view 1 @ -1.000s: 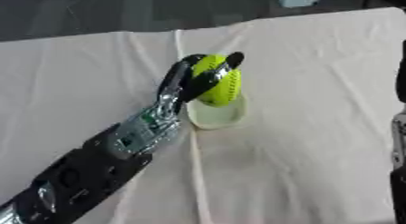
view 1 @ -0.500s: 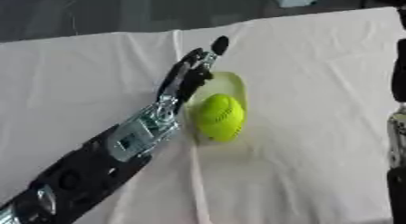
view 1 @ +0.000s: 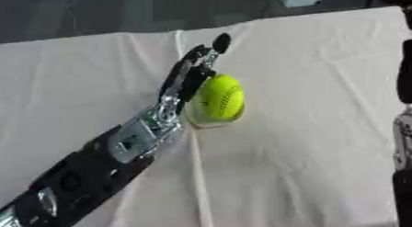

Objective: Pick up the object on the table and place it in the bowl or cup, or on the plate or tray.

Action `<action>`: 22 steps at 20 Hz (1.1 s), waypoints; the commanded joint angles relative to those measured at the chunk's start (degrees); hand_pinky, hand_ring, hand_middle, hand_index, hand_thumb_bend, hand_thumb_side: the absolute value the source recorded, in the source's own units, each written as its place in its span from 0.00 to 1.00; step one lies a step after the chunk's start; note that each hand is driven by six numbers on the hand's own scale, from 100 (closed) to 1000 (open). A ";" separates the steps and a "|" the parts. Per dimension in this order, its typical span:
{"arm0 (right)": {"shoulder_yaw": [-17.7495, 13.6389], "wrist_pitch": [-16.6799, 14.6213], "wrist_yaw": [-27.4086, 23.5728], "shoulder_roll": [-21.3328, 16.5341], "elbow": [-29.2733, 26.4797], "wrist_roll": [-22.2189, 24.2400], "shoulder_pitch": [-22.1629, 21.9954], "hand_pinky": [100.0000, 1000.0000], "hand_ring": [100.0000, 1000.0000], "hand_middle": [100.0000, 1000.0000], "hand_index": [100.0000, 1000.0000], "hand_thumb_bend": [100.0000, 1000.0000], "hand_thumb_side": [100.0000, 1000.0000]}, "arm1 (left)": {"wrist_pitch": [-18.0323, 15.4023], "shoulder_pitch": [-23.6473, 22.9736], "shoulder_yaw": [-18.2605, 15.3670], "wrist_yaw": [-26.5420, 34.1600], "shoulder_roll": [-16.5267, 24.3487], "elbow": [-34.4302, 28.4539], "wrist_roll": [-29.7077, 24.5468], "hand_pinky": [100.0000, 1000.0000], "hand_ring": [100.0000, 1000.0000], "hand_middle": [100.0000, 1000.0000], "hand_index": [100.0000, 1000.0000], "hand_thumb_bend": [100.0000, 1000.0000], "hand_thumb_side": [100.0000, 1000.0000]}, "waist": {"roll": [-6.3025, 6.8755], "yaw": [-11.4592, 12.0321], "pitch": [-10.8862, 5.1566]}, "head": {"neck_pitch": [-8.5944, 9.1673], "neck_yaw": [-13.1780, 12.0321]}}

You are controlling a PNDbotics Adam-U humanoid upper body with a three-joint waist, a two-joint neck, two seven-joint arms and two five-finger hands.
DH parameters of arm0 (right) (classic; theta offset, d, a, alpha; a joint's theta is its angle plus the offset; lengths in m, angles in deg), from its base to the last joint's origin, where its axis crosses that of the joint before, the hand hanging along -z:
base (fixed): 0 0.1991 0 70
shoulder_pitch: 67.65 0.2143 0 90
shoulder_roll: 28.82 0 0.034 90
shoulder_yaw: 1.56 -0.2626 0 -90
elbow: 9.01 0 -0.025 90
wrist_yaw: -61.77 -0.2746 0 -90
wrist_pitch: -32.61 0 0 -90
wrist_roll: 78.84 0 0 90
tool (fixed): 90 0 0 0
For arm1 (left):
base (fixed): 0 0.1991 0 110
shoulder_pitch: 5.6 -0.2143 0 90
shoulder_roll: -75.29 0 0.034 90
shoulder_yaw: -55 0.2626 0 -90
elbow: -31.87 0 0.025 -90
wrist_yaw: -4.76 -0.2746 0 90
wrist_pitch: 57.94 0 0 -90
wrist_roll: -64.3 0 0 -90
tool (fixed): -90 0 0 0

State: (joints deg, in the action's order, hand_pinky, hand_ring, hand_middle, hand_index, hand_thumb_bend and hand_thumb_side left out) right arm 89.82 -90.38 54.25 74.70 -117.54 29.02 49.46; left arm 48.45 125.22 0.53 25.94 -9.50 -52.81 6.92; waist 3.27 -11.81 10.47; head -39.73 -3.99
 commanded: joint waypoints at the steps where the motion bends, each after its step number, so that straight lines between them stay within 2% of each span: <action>1: -0.19 0.06 -0.08 0.17 -0.63 0.04 0.90 0.72 0.80 0.90 0.93 0.00 0.78 | -0.32 1.19 -0.37 -0.54 0.43 -0.85 0.03 0.89 0.68 1.00 0.87 0.73 1.00 | -0.12 0.02 -1.05 | 0.77 0.48; 9: -0.19 0.07 -0.03 0.28 -0.58 0.12 0.90 0.72 0.80 0.90 0.93 0.00 0.79 | -0.68 1.26 -0.34 -0.73 0.44 -1.22 0.51 0.86 0.66 1.00 0.86 0.72 1.00 | -0.14 0.07 -1.05 | 0.71 0.53; 11: -0.19 0.06 -0.01 0.26 -0.56 0.15 0.89 0.72 0.80 0.90 0.93 0.00 0.78 | -0.42 1.10 -0.52 -0.96 0.70 -2.12 1.81 0.71 0.58 0.97 0.84 0.64 1.00 | -0.15 0.10 -1.01 | 0.74 0.66; 12: -0.21 0.06 0.01 0.24 -0.53 0.17 0.86 0.72 0.80 0.90 0.93 0.00 0.79 | 0.24 1.12 -0.86 -1.66 1.06 -3.38 4.04 0.63 0.54 0.94 0.81 0.49 1.00 | -0.16 0.17 -1.00 | 0.69 0.80; 13: -0.21 0.07 0.03 0.23 -0.49 0.20 0.83 0.72 0.80 0.90 0.93 0.00 0.79 | 1.36 1.14 -1.06 -2.71 1.53 -5.48 6.89 0.58 0.52 0.93 0.79 0.41 1.00 | -0.14 0.23 -1.00 | 0.61 0.88; 16: -0.26 0.12 0.16 0.18 -0.34 0.29 0.67 0.72 0.80 0.90 0.93 0.00 0.79 | 5.13 1.34 -2.15 -6.98 3.62 -17.23 15.20 0.61 0.56 0.90 0.79 0.37 1.00 | -0.01 0.64 -1.06 | 0.41 1.21; 18: -0.29 0.14 0.28 0.15 -0.19 0.35 0.59 0.72 0.81 0.90 0.93 0.00 0.79 | 6.22 1.13 -3.41 -9.58 5.00 -25.89 17.24 0.63 0.60 0.91 0.80 0.38 1.00 | -0.01 0.97 -1.11 | 0.37 1.52; 19: -0.31 0.15 0.35 0.15 -0.09 0.39 0.55 0.72 0.81 0.90 0.93 0.00 0.79 | 5.87 1.08 -4.02 -11.39 5.27 -27.94 16.87 0.63 0.60 0.91 0.80 0.38 1.00 | -0.03 1.09 -1.13 | 0.36 1.65; 20: -0.32 0.16 0.42 0.16 0.03 0.42 0.49 0.73 0.81 0.90 0.93 0.00 0.79 | 4.59 1.21 -4.55 -13.61 5.26 -28.94 15.76 0.66 0.64 0.93 0.82 0.43 1.00 | -0.07 1.31 -1.22 | 0.33 1.76; 22: -0.36 0.15 0.53 0.18 0.27 0.46 0.42 0.73 0.81 0.90 0.93 0.00 0.79 | 1.38 0.99 -5.53 -17.48 4.80 -29.68 12.90 0.77 0.73 0.97 0.88 0.44 1.00 | -0.14 1.72 -1.34 | 0.33 2.01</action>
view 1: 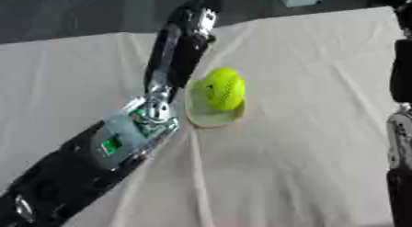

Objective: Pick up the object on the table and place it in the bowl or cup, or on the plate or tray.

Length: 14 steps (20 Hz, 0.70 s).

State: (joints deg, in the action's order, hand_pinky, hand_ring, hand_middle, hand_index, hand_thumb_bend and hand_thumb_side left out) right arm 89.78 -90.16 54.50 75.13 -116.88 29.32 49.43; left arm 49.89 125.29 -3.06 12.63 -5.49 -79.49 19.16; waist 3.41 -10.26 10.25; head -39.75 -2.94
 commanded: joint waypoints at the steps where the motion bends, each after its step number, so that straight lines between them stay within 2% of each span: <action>1: -0.34 -0.09 0.33 -0.24 -0.26 0.19 0.41 0.73 0.81 0.90 0.93 0.00 0.79 | -1.65 0.75 -2.38 -5.76 0.51 -3.11 -0.70 0.80 0.75 0.98 0.88 0.44 1.00 | -0.33 0.38 -1.17 | 0.36 1.07; 2: -0.35 -0.10 0.41 -0.23 -0.10 0.23 0.35 0.73 0.81 0.90 0.93 0.00 0.79 | -3.30 0.68 -2.80 -7.48 0.28 -3.17 -2.09 0.85 0.79 1.00 0.90 0.43 1.00 | -0.41 0.62 -1.23 | 0.36 1.22; 3: -0.38 -0.14 0.49 -0.21 0.05 0.27 0.33 0.73 0.81 0.90 0.93 0.00 0.79 | -4.71 0.41 -3.21 -9.17 0.02 -3.20 -3.44 0.81 0.75 0.98 0.89 0.44 1.00 | -0.45 0.78 -1.25 | 0.38 1.32; 4: -0.41 -0.15 0.55 -0.18 0.21 0.28 0.27 0.73 0.81 0.90 0.93 0.00 0.80 | -5.98 0.34 -3.67 -10.89 -0.16 -3.21 -4.54 0.88 0.82 1.00 0.91 0.40 1.00 | -0.53 1.00 -1.31 | 0.41 1.42; 5: -0.46 -0.17 0.62 -0.16 0.41 0.29 0.23 0.73 0.81 0.90 0.93 0.00 0.80 | -7.42 0.12 -4.18 -13.13 -0.47 -3.22 -5.76 0.88 0.83 1.00 0.91 0.38 1.00 | -0.61 1.25 -1.35 | 0.44 1.57; 10: -0.65 -0.19 0.84 -0.19 1.70 0.22 0.06 0.73 0.82 0.90 0.94 0.00 0.80 | -12.63 -1.45 -5.81 -20.62 -2.66 -3.23 -9.03 0.87 0.84 1.00 0.91 0.35 1.00 | -1.06 3.10 -1.48 | 1.04 2.69; 14: -0.84 -0.31 0.84 -0.36 2.53 0.04 0.16 0.74 0.82 0.90 0.94 0.00 0.80 | -16.16 -4.10 -5.75 -23.47 -4.62 -3.23 -9.49 0.83 0.82 1.00 0.90 0.36 1.00 | -1.52 5.39 -1.50 | 2.15 5.16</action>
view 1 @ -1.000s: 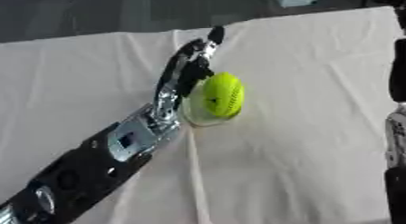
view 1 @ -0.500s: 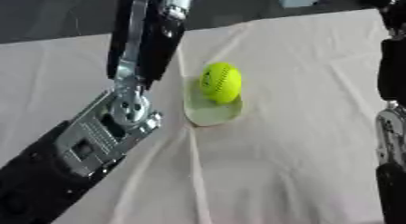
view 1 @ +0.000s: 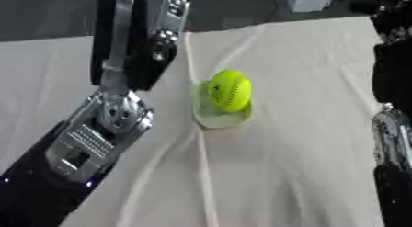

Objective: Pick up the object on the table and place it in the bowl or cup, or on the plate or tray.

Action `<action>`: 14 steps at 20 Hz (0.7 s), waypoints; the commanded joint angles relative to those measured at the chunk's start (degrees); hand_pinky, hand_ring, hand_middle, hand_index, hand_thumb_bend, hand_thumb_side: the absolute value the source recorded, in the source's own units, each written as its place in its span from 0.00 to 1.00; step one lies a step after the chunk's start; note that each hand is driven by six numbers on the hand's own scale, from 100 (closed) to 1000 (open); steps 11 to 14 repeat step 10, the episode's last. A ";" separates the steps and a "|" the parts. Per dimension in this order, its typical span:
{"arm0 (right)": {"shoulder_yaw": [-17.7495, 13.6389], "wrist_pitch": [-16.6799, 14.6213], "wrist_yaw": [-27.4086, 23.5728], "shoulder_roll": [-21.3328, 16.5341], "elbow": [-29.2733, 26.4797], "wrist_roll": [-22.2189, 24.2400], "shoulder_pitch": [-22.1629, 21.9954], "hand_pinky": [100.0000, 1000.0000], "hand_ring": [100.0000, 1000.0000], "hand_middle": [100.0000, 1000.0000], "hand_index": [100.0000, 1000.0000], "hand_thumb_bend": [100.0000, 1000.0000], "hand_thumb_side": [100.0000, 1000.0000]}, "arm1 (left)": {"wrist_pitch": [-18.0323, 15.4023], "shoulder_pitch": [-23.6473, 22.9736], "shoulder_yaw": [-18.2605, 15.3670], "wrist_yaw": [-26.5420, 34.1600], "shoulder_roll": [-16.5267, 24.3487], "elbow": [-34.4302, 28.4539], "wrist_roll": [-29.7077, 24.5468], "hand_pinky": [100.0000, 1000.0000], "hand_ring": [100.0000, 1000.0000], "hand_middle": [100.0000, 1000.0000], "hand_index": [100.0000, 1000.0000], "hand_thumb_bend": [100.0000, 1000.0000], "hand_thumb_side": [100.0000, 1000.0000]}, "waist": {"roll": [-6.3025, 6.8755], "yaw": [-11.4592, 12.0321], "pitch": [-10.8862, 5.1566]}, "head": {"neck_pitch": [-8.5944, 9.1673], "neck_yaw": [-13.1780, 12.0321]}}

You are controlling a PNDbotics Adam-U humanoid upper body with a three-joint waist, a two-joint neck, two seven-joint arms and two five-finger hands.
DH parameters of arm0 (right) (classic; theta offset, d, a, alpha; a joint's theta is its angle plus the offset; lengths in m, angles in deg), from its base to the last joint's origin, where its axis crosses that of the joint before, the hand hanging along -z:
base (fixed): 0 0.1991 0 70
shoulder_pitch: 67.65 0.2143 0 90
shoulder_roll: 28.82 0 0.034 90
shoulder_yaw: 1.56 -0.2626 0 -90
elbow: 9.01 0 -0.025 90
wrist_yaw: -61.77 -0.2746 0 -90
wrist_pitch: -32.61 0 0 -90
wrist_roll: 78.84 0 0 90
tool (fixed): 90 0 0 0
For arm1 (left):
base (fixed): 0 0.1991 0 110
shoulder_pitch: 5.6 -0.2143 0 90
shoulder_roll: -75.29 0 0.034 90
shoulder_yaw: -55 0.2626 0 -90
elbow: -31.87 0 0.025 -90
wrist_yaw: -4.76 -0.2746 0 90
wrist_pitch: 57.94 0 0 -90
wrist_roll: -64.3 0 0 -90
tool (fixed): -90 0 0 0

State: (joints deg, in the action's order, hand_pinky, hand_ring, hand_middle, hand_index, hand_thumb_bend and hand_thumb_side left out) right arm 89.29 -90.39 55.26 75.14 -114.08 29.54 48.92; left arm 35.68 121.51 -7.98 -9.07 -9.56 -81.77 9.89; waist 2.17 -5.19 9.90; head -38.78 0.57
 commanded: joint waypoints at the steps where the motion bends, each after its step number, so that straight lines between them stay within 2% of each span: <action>1: -0.36 -0.18 0.09 -0.39 -0.19 -0.22 0.73 0.74 0.82 0.90 0.94 0.00 0.80 | -2.50 -1.23 -0.60 -2.03 -0.71 -0.95 -0.01 0.83 0.82 1.00 0.90 0.36 1.00 | -0.46 0.87 -1.09 | 1.30 2.10; 2: -0.38 -0.27 0.11 -0.44 -0.12 -0.25 0.80 0.75 0.83 0.90 0.94 0.00 0.80 | -2.83 -2.29 -0.37 -2.21 -0.76 -0.95 0.26 0.79 0.80 1.00 0.90 0.38 1.00 | -0.64 1.38 -1.04 | 1.39 2.48; 3: -0.44 -0.36 0.12 -0.49 -0.03 -0.33 0.86 0.75 0.83 0.90 0.94 0.00 0.87 | -3.14 -3.46 -0.09 -2.36 -0.84 -0.95 0.66 0.80 0.80 1.00 0.89 0.38 1.00 | -0.85 1.86 -1.00 | 1.45 2.81; 4: -0.51 -0.42 0.10 -0.50 0.08 -0.45 0.91 0.76 0.83 0.90 0.94 0.00 0.80 | -3.67 -4.49 0.23 -2.58 -1.00 -0.95 1.16 0.79 0.79 1.00 0.90 0.38 1.00 | -1.06 2.26 -0.93 | 1.58 2.99; 10: -0.61 -0.29 -0.93 -0.27 0.89 -0.93 1.14 0.77 0.84 0.90 0.94 0.00 0.81 | -5.10 -8.63 2.30 -2.60 -3.20 -0.95 4.28 0.75 0.77 0.98 0.89 0.38 1.00 | -2.46 3.67 -0.26 | 2.14 2.08; 14: -0.61 -0.29 -0.93 -0.27 0.89 -0.93 1.14 0.77 0.84 0.90 0.94 0.00 0.81 | -5.10 -8.63 2.30 -2.60 -3.20 -0.95 4.28 0.75 0.77 0.98 0.89 0.38 1.00 | -2.46 3.67 -0.26 | 2.14 2.08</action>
